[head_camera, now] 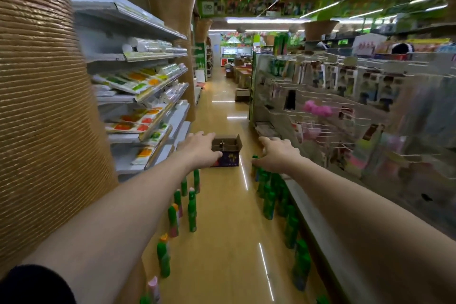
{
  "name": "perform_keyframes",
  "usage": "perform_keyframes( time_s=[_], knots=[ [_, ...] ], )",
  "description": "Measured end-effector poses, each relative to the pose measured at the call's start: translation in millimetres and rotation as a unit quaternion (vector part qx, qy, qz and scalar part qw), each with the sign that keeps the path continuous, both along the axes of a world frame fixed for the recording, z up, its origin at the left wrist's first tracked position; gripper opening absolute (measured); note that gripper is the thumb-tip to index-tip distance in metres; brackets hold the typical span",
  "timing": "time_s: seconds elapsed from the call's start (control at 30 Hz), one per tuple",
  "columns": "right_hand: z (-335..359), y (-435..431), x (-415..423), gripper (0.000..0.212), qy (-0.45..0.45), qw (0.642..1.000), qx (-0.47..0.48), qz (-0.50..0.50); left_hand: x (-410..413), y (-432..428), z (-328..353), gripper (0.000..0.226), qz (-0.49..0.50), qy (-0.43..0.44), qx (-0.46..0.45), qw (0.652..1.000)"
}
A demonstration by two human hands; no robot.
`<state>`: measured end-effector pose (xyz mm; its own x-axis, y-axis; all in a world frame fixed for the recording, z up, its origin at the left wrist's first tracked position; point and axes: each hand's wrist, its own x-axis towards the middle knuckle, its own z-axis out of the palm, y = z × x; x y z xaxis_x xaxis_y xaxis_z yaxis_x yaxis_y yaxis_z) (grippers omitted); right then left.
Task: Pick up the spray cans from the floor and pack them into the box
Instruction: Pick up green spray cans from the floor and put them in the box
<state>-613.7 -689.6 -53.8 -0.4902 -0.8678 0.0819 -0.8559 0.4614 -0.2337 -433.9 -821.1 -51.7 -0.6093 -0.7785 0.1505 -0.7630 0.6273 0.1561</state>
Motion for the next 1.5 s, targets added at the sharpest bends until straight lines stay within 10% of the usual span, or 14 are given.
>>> perform_keyframes(
  time_s=[1.5],
  knots=[
    [-102, -926, -580, 0.077, -0.072, 0.995, 0.056, -0.045, -580, -927, -100, 0.072, -0.032, -0.042, 0.127, 0.991]
  ],
)
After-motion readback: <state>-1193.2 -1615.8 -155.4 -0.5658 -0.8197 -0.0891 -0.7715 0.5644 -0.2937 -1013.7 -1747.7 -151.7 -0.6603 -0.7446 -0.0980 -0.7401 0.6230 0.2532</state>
